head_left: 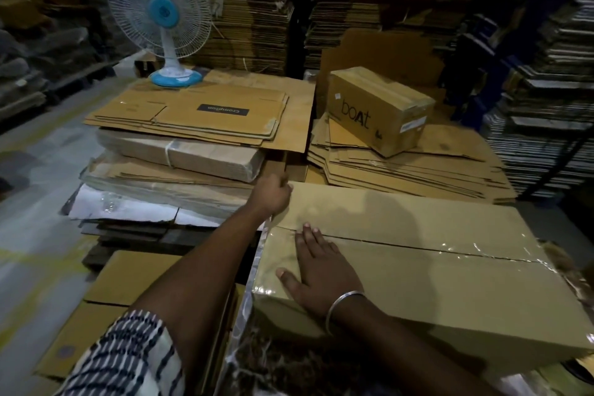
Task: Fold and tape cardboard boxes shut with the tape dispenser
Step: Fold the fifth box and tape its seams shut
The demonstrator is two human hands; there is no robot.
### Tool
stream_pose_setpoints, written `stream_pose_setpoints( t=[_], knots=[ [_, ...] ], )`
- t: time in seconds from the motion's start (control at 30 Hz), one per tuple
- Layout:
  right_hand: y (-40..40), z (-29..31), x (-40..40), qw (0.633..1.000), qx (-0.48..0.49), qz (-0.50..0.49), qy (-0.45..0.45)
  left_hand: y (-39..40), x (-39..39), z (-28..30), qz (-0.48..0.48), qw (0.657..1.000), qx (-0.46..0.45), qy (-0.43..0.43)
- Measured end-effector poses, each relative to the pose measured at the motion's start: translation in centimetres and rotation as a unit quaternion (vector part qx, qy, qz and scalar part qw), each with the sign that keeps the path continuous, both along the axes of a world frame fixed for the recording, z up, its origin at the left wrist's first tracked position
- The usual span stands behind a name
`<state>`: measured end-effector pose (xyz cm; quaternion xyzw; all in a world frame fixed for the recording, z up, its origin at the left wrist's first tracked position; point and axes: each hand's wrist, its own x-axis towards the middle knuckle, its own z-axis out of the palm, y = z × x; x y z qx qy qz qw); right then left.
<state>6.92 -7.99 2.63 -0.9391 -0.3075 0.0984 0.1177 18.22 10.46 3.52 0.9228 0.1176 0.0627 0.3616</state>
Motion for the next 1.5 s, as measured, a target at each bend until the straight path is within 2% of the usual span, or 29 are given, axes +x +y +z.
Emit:
stream_pose_setpoints(
  t=[0.07, 0.17, 0.23, 0.33, 0.4, 0.47, 0.57, 0.67, 0.83, 0.93, 1.07, 1.17, 1.27, 1.37, 1.5],
  knots=[
    [-0.1, 0.0, 0.1, 1.000, 0.010, 0.004, 0.009, 0.5, 0.2, -0.4, 0.002, 0.999, -0.046, -0.005],
    [-0.3, 0.0, 0.3, 0.999, 0.030, 0.006, 0.019, 1.5, -0.1, -1.0, 0.020, 0.971, -0.236, -0.015],
    [-0.5, 0.1, 0.2, 0.998, 0.058, -0.006, 0.008, 1.6, -0.3, -1.3, 0.038, 0.959, -0.280, -0.035],
    [-0.8, 0.0, -0.3, 0.994, 0.078, -0.033, -0.066, 1.8, -1.1, -0.9, 0.069, 0.955, -0.280, -0.062],
    [-1.0, -0.1, -0.3, 0.990, 0.088, -0.035, -0.105, 2.9, -1.7, -1.3, 0.078, 0.965, -0.239, -0.076],
    [-1.3, -0.1, -0.1, 0.989, 0.120, -0.022, -0.088, 4.2, -2.7, -2.0, 0.084, 0.972, -0.206, -0.078],
    [-2.2, -0.1, 0.5, 0.985, 0.170, -0.007, -0.040, 5.4, -4.8, -3.0, 0.099, 0.968, -0.215, -0.085],
    [-3.4, -0.2, 0.8, 0.979, 0.199, 0.012, -0.033, 5.6, -7.4, -3.7, 0.119, 0.960, -0.233, -0.095],
    [-6.9, 0.3, 1.6, 0.979, 0.177, 0.081, -0.061, 4.0, -12.5, -4.1, 0.112, 0.954, -0.244, -0.135],
    [-10.3, 1.0, 2.6, 0.976, 0.158, 0.133, -0.062, 1.9, -15.3, -4.1, 0.083, 0.960, -0.239, -0.116],
    [-15.0, 1.9, 3.5, 0.976, 0.135, 0.147, -0.084, -2.2, -18.2, -4.3, 0.080, 0.967, -0.223, -0.097],
    [-18.7, 2.1, 3.9, 0.979, 0.138, 0.113, -0.097, -6.1, -20.4, -3.8, 0.064, 0.964, -0.234, -0.105],
    [-21.9, 1.8, 3.5, 0.984, 0.146, 0.046, -0.095, -8.0, -20.8, -4.5, 0.014, 0.964, -0.261, -0.053],
    [-23.6, 1.0, 2.9, 0.983, 0.140, -0.078, -0.087, -8.5, -18.4, -5.1, -0.032, 0.952, -0.302, 0.033],
    [-23.4, -0.5, 2.1, 0.936, 0.155, -0.290, -0.125, -9.5, -13.9, -3.1, -0.072, 0.951, -0.286, 0.094]
  ],
)
